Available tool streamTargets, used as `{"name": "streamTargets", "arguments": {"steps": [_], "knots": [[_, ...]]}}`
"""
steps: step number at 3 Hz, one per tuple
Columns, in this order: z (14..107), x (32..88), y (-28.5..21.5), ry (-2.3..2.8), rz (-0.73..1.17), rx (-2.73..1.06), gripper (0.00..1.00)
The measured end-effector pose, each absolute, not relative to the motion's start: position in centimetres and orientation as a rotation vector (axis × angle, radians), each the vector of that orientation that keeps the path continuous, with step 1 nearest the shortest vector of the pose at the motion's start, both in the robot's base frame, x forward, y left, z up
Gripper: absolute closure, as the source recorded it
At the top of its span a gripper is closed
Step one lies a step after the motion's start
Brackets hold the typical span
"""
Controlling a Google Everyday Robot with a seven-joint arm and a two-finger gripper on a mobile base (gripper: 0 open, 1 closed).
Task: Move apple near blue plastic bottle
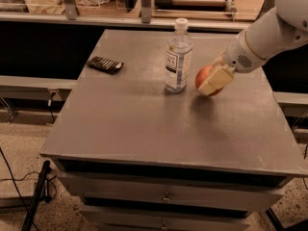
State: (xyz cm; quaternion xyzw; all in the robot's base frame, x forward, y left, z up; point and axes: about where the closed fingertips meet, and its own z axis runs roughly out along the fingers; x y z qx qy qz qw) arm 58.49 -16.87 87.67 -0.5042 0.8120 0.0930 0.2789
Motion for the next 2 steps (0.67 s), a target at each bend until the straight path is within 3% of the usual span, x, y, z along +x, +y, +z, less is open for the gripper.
{"name": "streamTargets", "arguments": {"steps": [2], "knots": [[87.23,59.34,-16.24,2.169,0.279,-1.318,0.57]]}}
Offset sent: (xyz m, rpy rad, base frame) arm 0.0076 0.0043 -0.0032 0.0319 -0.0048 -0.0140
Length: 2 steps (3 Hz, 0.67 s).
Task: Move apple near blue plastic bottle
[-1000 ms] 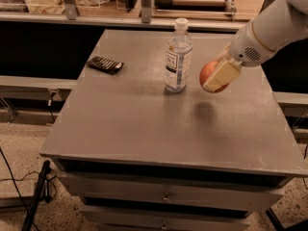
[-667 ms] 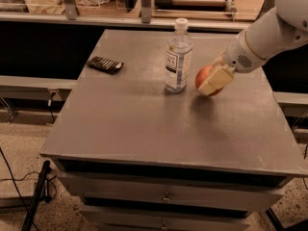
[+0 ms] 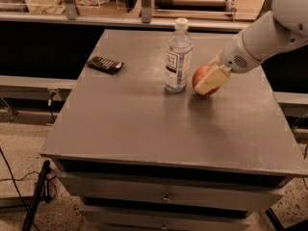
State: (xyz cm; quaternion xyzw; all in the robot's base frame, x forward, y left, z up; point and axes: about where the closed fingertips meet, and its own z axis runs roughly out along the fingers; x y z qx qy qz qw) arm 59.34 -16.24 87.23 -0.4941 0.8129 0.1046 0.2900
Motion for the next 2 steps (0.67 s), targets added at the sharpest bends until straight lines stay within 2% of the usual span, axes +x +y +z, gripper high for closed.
{"name": "streamTargets", "arguments": {"steps": [2], "knots": [[87.06,59.33,-15.96,2.168,0.283,-1.324,0.11]]}}
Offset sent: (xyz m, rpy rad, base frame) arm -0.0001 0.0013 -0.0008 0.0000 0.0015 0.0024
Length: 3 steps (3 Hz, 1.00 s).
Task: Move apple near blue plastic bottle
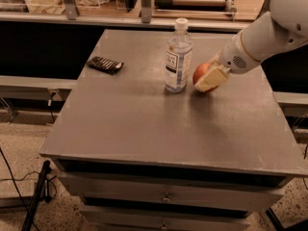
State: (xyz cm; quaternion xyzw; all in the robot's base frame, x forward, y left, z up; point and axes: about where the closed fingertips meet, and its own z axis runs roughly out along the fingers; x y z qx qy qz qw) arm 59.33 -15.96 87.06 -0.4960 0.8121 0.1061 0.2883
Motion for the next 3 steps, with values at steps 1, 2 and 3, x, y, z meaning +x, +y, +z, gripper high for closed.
{"name": "streamTargets", "arguments": {"steps": [1,2,3], "knots": [[86.98,59.32,-15.83,2.168,0.285,-1.327,0.0],[86.98,59.32,-15.83,2.168,0.285,-1.327,0.0],[87.04,59.14,-16.57,2.154,0.291,-1.393,0.0]]}}
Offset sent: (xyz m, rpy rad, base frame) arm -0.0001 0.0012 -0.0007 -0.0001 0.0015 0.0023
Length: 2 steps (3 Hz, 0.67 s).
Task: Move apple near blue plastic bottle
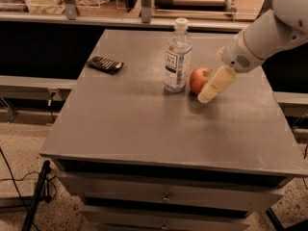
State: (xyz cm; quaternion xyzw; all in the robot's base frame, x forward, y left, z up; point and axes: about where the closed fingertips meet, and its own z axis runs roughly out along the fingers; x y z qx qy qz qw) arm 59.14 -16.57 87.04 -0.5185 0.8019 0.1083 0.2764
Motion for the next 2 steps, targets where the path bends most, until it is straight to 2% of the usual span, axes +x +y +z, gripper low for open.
{"name": "streamTargets", "arguments": {"steps": [2], "knots": [[90.5,58.3,-21.9,1.933,0.31,-1.468,0.0]]}}
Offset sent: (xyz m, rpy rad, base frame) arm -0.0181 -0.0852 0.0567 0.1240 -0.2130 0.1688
